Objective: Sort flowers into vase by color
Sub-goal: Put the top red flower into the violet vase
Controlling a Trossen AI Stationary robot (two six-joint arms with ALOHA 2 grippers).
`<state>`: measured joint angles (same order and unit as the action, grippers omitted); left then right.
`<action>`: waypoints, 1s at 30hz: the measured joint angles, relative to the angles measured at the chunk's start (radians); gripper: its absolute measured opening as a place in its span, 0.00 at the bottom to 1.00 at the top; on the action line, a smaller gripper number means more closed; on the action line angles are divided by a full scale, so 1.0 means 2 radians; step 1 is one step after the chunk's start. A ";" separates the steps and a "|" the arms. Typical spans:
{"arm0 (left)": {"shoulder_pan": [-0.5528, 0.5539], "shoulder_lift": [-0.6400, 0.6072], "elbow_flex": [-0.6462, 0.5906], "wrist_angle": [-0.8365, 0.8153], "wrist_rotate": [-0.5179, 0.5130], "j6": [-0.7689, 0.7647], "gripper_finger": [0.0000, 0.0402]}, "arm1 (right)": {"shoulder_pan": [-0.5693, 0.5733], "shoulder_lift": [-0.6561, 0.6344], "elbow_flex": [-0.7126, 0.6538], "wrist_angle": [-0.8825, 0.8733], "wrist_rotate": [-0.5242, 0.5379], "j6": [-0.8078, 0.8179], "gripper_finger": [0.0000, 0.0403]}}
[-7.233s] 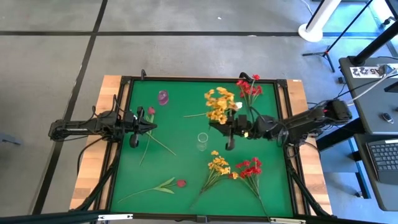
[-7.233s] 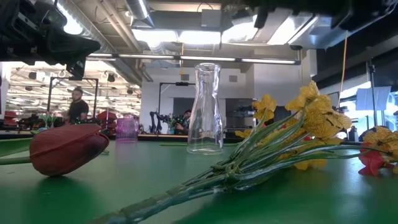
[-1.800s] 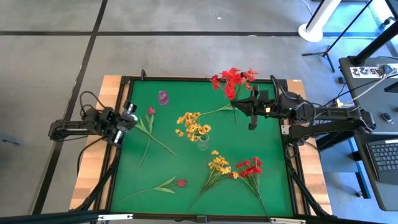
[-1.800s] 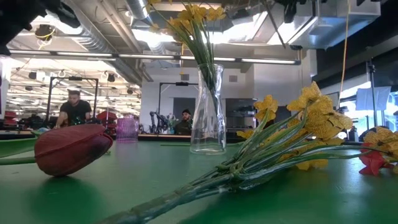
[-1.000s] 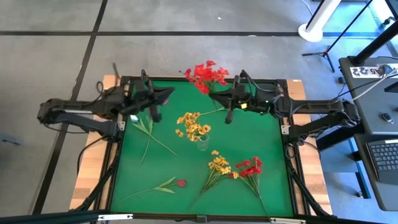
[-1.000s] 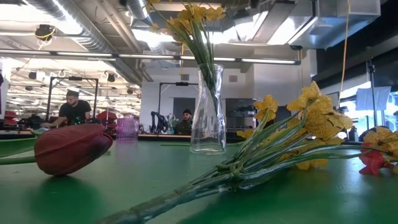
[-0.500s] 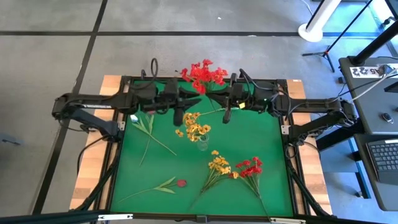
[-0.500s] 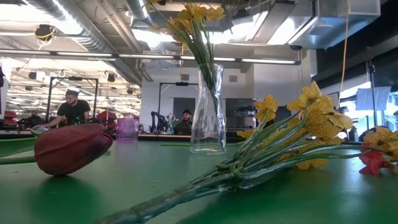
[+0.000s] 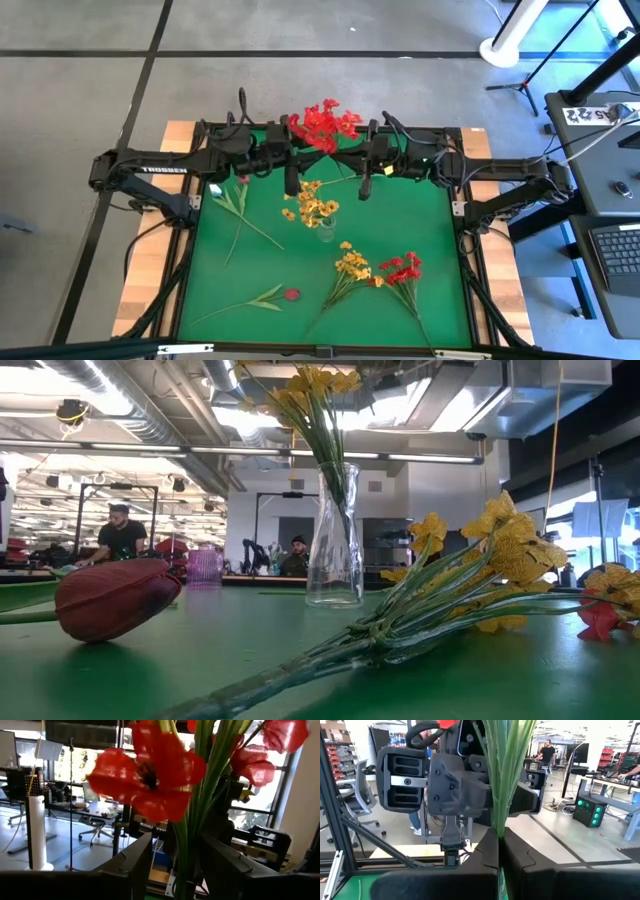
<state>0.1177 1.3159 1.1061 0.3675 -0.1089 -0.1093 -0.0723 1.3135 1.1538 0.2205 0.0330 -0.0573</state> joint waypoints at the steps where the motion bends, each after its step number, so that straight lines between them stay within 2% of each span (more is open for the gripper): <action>1: 0.000 0.000 0.000 0.002 0.001 0.000 0.39 | 0.000 0.000 0.000 0.000 0.000 0.000 0.00; 5: 0.000 0.000 0.000 0.002 0.002 0.000 0.38 | 0.000 0.001 0.000 -0.004 0.000 0.000 0.00; 9: 0.000 0.003 0.000 0.002 0.002 0.000 0.32 | 0.000 0.001 0.000 -0.003 0.000 0.000 0.00; 12: 0.000 0.008 0.000 0.001 0.015 0.000 0.23 | 0.000 0.001 0.000 -0.003 0.000 0.000 0.00; 16: -0.003 0.013 0.000 0.000 0.025 0.002 0.04 | 0.000 0.001 0.000 -0.002 0.000 0.000 0.00; 20: -0.005 0.015 0.000 0.007 0.023 0.004 0.02 | 0.000 0.000 0.000 -0.002 0.000 0.000 0.01; 25: -0.006 0.015 0.000 0.003 0.002 0.004 0.01 | 0.000 0.000 0.000 -0.010 0.000 0.000 0.09; 30: -0.008 -0.013 0.000 -0.032 -0.029 0.006 0.01 | 0.000 -0.011 -0.001 -0.048 0.012 -0.003 0.24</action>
<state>0.1009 1.2904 1.1053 0.3037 -0.1665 -0.0967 -0.0723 1.2907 1.1519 0.1254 0.0563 -0.0625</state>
